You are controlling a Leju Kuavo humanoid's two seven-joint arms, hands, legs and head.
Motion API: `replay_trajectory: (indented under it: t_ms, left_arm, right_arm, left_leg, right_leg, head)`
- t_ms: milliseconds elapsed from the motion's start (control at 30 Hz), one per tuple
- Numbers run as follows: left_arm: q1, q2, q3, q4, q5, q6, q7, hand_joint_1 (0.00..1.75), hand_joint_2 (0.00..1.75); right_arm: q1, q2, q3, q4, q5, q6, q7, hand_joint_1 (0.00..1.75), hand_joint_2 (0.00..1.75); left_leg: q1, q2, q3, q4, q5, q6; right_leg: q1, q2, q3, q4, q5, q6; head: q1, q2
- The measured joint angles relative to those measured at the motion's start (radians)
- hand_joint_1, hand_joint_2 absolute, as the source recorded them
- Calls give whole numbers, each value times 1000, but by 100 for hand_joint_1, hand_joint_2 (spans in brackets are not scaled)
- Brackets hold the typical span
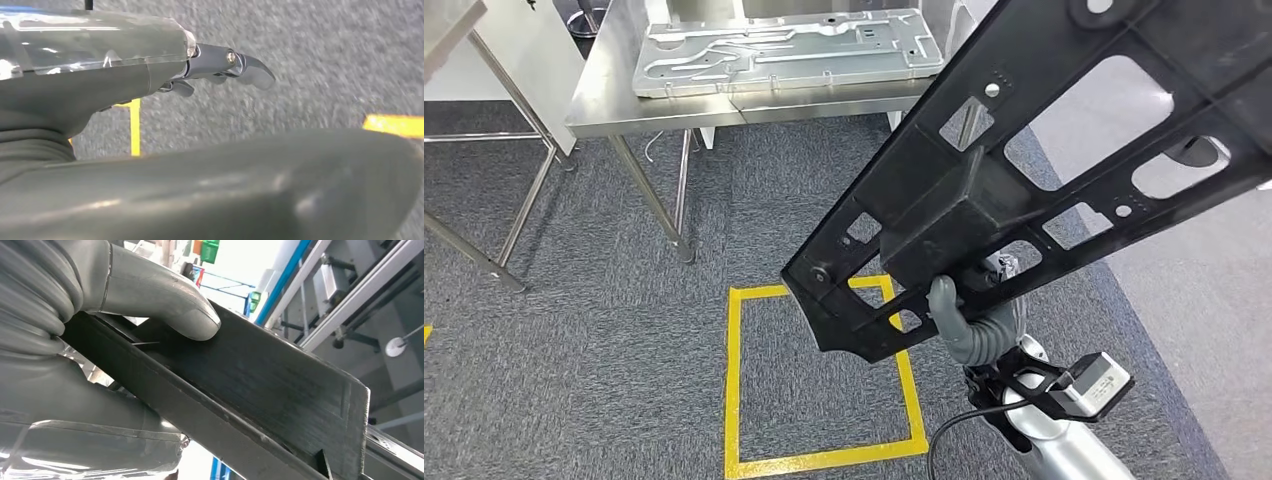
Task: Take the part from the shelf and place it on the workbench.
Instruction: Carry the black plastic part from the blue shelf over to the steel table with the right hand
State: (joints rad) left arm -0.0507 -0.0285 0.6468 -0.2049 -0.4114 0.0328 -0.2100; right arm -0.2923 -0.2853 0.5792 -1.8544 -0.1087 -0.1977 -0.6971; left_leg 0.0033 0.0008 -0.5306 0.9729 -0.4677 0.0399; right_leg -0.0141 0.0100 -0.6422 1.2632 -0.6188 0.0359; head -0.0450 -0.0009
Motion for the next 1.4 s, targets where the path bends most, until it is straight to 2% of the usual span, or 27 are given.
replay_trajectory:
  t_ms: [33,67,100,167,200,233,300,367,400,467,533,567,600,667,700,767,867,900,933,1000,1033,1067,1100,1167,1233,1333,1400]
  left_arm:
    - [2,0,0,0,0,0,0,0,0]
    - [3,0,0,0,0,0,0,0,0]
    - [4,-1,0,0,0,0,0,0,0]
    - [5,-1,1,0,-1,1,0,0,0]
    - [4,0,2,0,-3,3,0,0,0]
    - [3,0,4,0,-5,4,-1,0,0]
    - [-1,0,8,0,-9,6,-2,0,0]
    - [-4,-4,12,0,-11,13,-3,0,0]
    - [-4,-7,16,0,-12,17,-3,0,0]
    - [-1,-12,24,0,-17,17,-7,0,0]
    - [7,-13,29,0,-23,5,-11,0,0]
    - [9,-13,30,0,-26,-2,-12,0,0]
    - [10,-13,31,0,-29,-6,-11,0,0]
    - [8,-12,31,0,-34,-9,-7,0,0]
    - [8,-12,32,0,-36,-8,-4,0,0]
    - [10,-11,33,0,-37,-3,1,0,0]
    - [13,-13,34,0,-41,-2,4,0,0]
    - [11,-13,34,0,-43,-3,4,0,0]
    - [9,-14,34,0,-46,-5,3,0,0]
    - [6,-14,34,0,-53,-11,2,0,0]
    - [6,-14,34,0,-57,-14,2,0,0]
    - [7,-15,34,0,-60,-17,3,0,0]
    - [7,-15,34,0,-63,-18,4,0,0]
    - [8,-16,34,0,-69,-19,6,0,0]
    - [4,-16,34,0,-72,-18,8,0,0]
    - [-4,-17,34,0,-73,-17,10,0,0]
    - [-10,-18,34,0,-74,-17,11,0,0]
  right_arm:
    - [1,0,0,3,0,-2,0,175,175]
    - [1,0,0,6,0,-2,0,175,175]
    - [2,0,0,9,0,-2,0,175,175]
    - [2,-1,1,15,-6,-8,0,175,175]
    - [3,-2,2,19,-12,-18,0,175,175]
    - [4,-5,5,24,-20,-32,0,175,175]
    - [7,-14,7,34,-39,-52,1,175,175]
    - [31,-22,-8,41,-55,-32,1,175,175]
    - [55,-22,-23,44,-55,-3,0,175,175]
    - [112,-3,-62,48,-26,71,0,175,175]
    - [152,47,-86,52,36,109,0,175,175]
    - [164,78,-89,55,73,107,0,175,175]
    - [174,105,-88,57,105,98,0,175,175]
    - [197,146,-83,57,155,82,0,175,175]
    - [212,159,-81,54,171,78,0,175,175]
    - [248,177,-76,39,185,76,0,175,175]
    - [280,189,-71,10,187,86,0,175,175]
    - [282,191,-71,3,188,89,0,175,175]
    - [283,193,-70,-4,190,90,-1,175,175]
    - [284,198,-70,-11,199,89,0,175,175]
    - [286,201,-70,-13,206,90,0,175,175]
    - [289,203,-70,-15,213,92,0,175,175]
    - [292,204,-70,-18,220,96,0,175,175]
    - [301,207,-70,-27,231,107,0,175,175]
    - [308,209,-68,-32,236,112,0,175,175]
    - [322,211,-67,-46,238,113,0,175,175]
    - [327,212,-66,-58,239,112,0,175,175]
  left_leg:
    - [1,-1,15,0,-12,-2]
    - [4,-1,32,0,-25,-6]
    - [6,-2,50,0,-38,-10]
    - [9,-2,82,2,-66,-22]
    - [9,-2,92,3,-80,-29]
    - [8,-1,104,6,-89,-38]
    - [11,0,114,23,-92,-52]
    - [16,1,93,82,-88,-58]
    - [17,1,64,132,-100,-60]
    - [18,1,-17,252,-149,-63]
    - [17,1,-89,315,-185,-64]
    - [15,1,-105,302,-173,-60]
    - [11,1,-106,259,-139,-52]
    - [-2,0,-87,140,-41,-29]
    - [-9,-2,-79,95,-15,-19]
    - [-20,-7,-71,57,-4,-6]
    - [-15,-9,-35,25,11,6]
    - [-11,-8,-23,20,12,8]
    - [-10,-7,-14,16,10,9]
    - [-9,-7,-4,16,-2,9]
    - [-8,-7,3,16,-9,8]
    - [-7,-8,12,16,-18,6]
    - [-5,-8,24,16,-27,3]
    - [-2,-9,49,17,-49,-5]
    - [-1,-9,61,17,-67,-18]
    - [0,-8,69,33,-73,-38]
    - [3,-7,37,103,-69,-48]
  right_leg:
    - [-3,-1,-26,6,-12,4]
    - [-7,-2,-37,-17,-2,6]
    - [-10,-4,-35,-66,33,9]
    - [-16,-17,-17,-184,149,12]
    - [-15,-22,-9,-219,188,8]
    - [-13,-25,-4,-235,208,1]
    - [-8,-20,9,-232,195,-19]
    - [-6,-16,31,-237,181,-36]
    - [-5,-16,43,-240,174,-43]
    - [0,-15,61,-243,157,-52]
    - [5,-8,78,-243,141,-58]
    - [8,-3,89,-243,133,-59]
    - [11,0,101,-243,124,-59]
    - [15,1,124,-244,107,-57]
    - [15,2,132,-246,100,-53]
    - [12,2,144,-248,96,-41]
    - [12,1,149,-222,96,-23]
    - [12,1,134,-191,83,-18]
    - [10,0,103,-141,62,-15]
    - [4,-1,18,-27,14,-8]
    - [1,-2,-16,7,2,-6]
    - [-2,-3,-34,8,8,-3]
    - [-5,-4,-33,-27,35,-1]
    - [-8,-7,-5,-149,132,1]
    - [-3,-11,12,-226,188,-7]
    - [2,-8,25,-240,182,-32]
    - [-1,-7,49,-249,169,-45]
  head:
    - [0,0]
    - [0,0]
    - [0,0]
    - [0,0]
    - [0,0]
    - [0,0]
    - [-1,0]
    - [-1,0]
    - [-1,0]
    - [-1,0]
    - [-1,0]
    - [-1,0]
    - [-1,0]
    - [0,0]
    - [0,0]
    - [0,0]
    - [0,0]
    - [0,0]
    - [0,0]
    - [0,0]
    - [0,0]
    - [0,0]
    - [0,0]
    - [0,0]
    - [0,0]
    - [0,0]
    - [0,0]
